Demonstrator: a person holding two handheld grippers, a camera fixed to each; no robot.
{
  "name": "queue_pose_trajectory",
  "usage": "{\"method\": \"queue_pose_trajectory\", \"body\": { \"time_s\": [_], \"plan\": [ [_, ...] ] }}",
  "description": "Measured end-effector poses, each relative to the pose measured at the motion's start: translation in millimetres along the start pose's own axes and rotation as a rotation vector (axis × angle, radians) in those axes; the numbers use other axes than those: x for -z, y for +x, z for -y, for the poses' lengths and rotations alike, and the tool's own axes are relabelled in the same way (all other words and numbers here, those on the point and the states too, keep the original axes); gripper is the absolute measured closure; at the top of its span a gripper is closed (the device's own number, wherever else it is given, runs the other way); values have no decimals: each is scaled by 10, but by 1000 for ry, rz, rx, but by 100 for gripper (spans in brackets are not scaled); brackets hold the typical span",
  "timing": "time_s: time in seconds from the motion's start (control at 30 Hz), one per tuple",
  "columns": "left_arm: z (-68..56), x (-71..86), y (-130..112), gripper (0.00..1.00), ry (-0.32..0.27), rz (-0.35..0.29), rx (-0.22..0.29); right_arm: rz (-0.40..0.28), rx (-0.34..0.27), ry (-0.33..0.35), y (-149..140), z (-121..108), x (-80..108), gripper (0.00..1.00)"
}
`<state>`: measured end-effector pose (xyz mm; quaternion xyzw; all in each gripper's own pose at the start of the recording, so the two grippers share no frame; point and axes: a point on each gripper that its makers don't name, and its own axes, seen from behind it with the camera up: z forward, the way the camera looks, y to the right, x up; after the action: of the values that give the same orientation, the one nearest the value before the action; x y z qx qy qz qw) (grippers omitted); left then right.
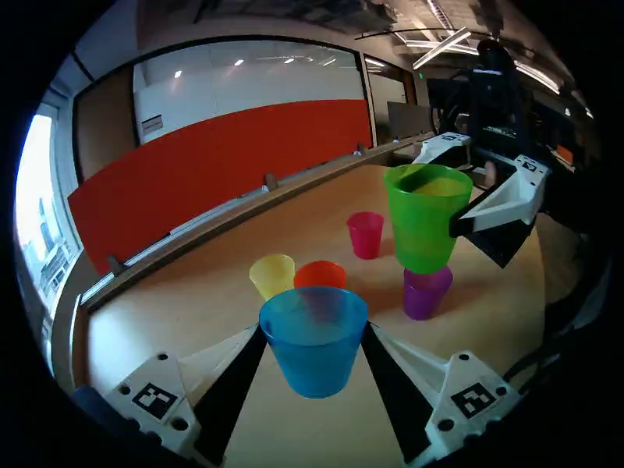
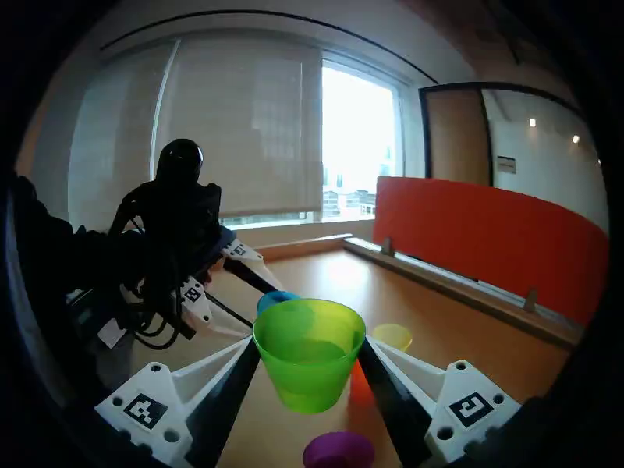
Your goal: Pour water
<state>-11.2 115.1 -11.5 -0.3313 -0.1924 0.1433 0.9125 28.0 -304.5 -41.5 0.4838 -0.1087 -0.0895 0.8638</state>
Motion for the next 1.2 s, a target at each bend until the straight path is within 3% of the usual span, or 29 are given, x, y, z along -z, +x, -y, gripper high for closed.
{"method": "queue_pose_trajectory", "body": {
  "time_s": [1.2],
  "plan": [
    [-203, -204, -378, 14, -82, 101, -87, 130, 14, 78, -487, 282, 63, 10]
  ]
}}
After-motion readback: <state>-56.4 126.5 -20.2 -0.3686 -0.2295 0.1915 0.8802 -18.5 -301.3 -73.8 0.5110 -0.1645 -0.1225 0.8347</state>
